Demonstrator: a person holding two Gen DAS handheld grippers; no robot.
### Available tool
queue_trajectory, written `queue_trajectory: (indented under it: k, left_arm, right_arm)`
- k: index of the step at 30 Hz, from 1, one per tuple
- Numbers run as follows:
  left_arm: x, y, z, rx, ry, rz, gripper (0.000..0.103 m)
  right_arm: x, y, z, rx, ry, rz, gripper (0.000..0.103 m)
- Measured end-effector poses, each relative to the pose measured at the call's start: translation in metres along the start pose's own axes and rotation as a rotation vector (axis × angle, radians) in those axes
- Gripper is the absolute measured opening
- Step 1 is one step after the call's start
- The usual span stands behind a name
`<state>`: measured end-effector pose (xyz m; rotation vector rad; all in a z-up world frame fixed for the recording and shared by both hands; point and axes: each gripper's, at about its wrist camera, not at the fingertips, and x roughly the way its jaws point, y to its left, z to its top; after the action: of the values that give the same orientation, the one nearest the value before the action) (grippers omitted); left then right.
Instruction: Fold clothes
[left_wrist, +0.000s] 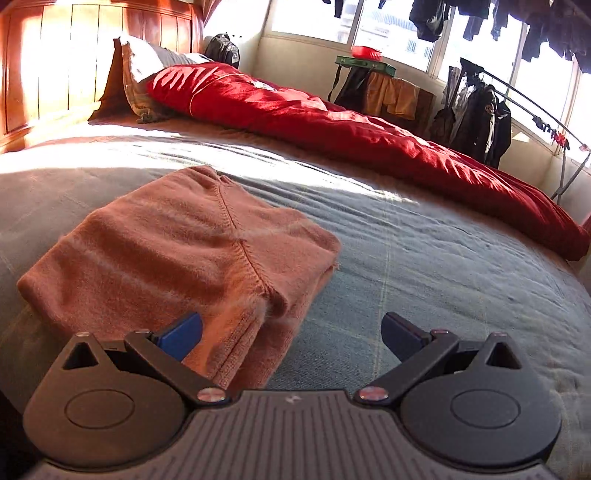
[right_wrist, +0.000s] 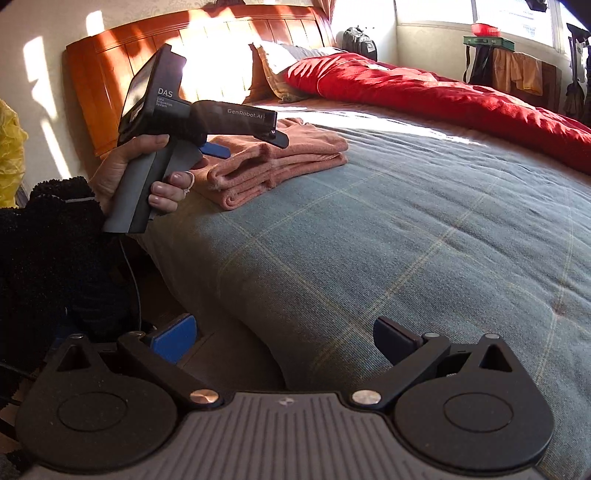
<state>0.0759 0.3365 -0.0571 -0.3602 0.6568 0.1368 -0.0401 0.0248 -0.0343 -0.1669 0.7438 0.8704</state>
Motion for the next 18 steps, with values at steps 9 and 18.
queue_trajectory:
  k: [9,18]
  left_arm:
    - [-0.055,-0.023,-0.033,0.126,-0.025,0.149,0.102]
    - [-0.144,-0.041,-0.057,0.048,-0.017,0.227,0.102]
  right_arm:
    - [0.007,0.004,0.006,-0.021,0.002,0.024,0.103]
    - [0.006,0.022,0.037,-0.091,-0.033,-0.035,0.103]
